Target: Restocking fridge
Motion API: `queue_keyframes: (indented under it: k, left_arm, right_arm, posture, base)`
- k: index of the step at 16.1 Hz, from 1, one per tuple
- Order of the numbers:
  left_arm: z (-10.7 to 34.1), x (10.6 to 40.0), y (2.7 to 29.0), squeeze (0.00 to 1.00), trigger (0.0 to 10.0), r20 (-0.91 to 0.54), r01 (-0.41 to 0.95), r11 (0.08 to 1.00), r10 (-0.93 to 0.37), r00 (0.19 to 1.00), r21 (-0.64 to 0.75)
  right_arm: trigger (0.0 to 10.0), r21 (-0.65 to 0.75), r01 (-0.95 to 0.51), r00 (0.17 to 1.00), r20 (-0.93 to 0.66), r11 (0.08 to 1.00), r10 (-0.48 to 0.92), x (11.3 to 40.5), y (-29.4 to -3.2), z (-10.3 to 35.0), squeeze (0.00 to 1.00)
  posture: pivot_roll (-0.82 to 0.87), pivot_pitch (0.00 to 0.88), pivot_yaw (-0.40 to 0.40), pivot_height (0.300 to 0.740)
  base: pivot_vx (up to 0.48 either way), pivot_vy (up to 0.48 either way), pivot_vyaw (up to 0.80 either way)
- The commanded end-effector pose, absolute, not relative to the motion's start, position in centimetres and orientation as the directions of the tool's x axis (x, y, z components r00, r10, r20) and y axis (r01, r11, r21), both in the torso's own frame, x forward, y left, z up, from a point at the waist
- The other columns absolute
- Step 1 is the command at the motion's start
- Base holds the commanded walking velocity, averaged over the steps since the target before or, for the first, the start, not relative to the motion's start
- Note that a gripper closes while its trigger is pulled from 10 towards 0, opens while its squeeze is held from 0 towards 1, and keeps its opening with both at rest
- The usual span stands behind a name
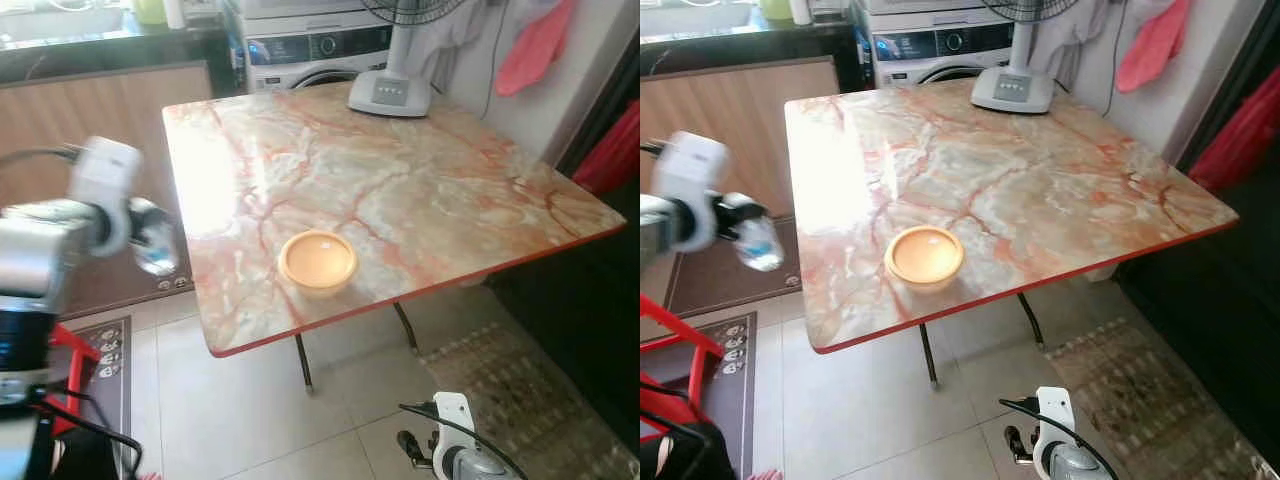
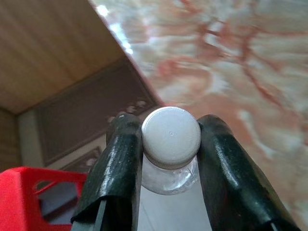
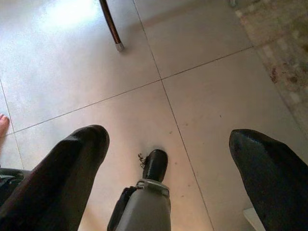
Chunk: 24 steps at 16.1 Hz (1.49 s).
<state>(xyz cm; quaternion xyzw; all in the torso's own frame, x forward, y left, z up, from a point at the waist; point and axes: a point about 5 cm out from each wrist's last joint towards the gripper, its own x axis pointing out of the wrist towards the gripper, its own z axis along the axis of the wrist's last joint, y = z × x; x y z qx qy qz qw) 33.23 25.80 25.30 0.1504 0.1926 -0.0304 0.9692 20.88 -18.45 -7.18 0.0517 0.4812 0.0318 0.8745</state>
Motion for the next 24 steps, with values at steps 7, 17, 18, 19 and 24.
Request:
queue_keyframes:
  k: [7,17,18,19,24]
  left_arm:
    - [11.7,29.8,33.7,0.0,10.0,-0.481,-0.184,0.962,0.262,0.837,0.203]
    - [-4.9,19.6,28.5,0.0,10.0,-0.707,-0.189,0.944,0.327,0.627,0.27]
    - [-5.6,19.1,27.7,0.0,10.0,-0.722,-0.19,0.949,0.314,0.617,0.251]
    - [-6.0,18.7,27.2,0.0,10.0,-0.731,-0.193,0.95,0.313,0.606,0.246]
    - [-7.3,17.2,25.8,0.0,10.0,-0.768,-0.079,0.951,0.289,0.572,0.3]
  right_arm:
    - [10.0,0.098,-0.009,0.527,-0.845,0.995,0.088,21.0,-18.7,-7.1,0.0]
    - [10.0,0.088,0.085,0.55,-0.835,0.993,0.026,21.0,-18.7,-7.2,0.0]
    - [10.0,0.098,0.117,0.549,-0.835,0.988,0.018,20.9,-18.8,-7.2,0.0]
    - [10.0,0.112,0.163,0.551,-0.835,0.98,0.003,20.8,-18.8,-7.3,0.0]
    - [10.0,0.14,0.284,0.533,-0.845,0.948,-0.035,20.3,-18.9,-7.6,0.0]
  posture:
    - [0.17,0.0,-0.042,0.74]
    - [0.15,0.0,-0.04,0.74]
    - [0.15,0.0,-0.043,0.74]
    - [0.15,0.0,-0.045,0.74]
    - [0.14,0.0,-0.048,0.74]
  base:
    - [0.0,0.0,0.0]
    - [0.0,0.0,0.0]
    - [0.0,0.0,0.0]
    - [0.0,0.0,0.0]
    - [0.0,0.0,0.0]
